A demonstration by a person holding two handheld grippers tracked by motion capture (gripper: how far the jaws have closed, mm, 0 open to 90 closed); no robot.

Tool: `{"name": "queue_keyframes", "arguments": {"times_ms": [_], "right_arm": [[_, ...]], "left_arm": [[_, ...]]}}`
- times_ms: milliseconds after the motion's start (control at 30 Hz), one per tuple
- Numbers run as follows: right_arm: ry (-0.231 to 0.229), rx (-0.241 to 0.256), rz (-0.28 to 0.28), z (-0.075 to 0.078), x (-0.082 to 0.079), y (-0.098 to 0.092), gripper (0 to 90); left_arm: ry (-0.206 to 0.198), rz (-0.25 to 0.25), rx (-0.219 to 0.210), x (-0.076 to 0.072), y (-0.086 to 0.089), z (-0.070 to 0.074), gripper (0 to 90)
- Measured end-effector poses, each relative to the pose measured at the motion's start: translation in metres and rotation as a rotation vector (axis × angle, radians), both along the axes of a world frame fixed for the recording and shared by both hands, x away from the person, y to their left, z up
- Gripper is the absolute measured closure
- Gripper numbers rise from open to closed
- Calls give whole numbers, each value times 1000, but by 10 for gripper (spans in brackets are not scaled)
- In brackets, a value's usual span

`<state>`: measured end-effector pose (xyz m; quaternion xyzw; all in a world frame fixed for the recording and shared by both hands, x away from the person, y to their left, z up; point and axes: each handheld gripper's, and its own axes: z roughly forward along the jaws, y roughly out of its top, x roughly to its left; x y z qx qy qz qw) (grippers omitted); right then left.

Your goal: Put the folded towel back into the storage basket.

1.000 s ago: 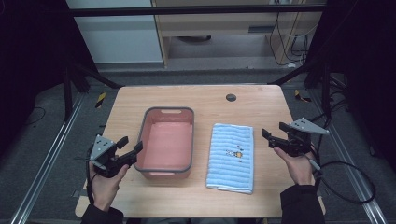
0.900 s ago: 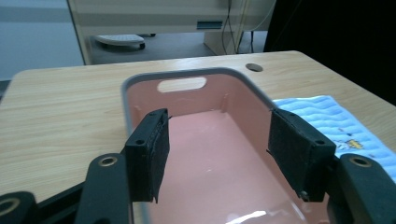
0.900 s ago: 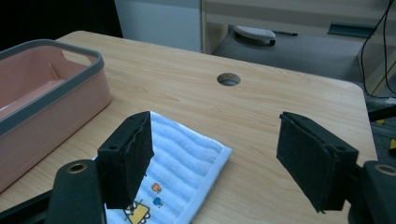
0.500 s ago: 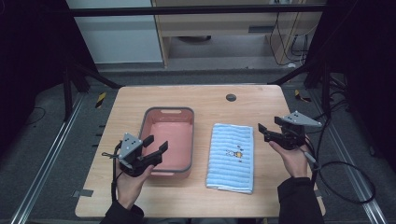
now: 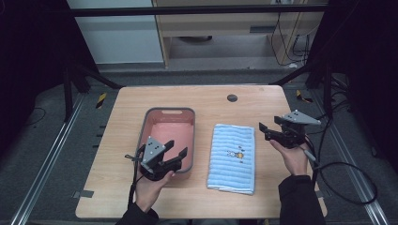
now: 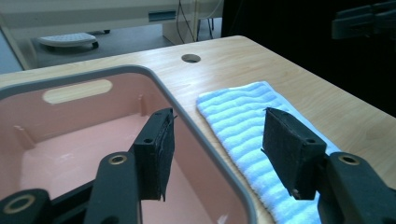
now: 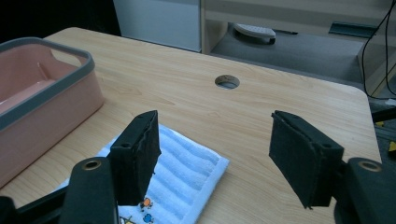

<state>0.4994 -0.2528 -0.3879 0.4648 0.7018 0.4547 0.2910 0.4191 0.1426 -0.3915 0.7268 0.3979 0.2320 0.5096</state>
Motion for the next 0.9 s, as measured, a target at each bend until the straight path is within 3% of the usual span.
{"name": "queue_keyframes", "arguments": {"times_ms": [600,900], "right_arm": [[24,-14,16,-8,10,8,336],[34,-19,13,-14,14,9,336]], "left_arm": [[15,-100,38,-11,-53,-14,475],[33,-117,67,-16,-74,-26,490]]}}
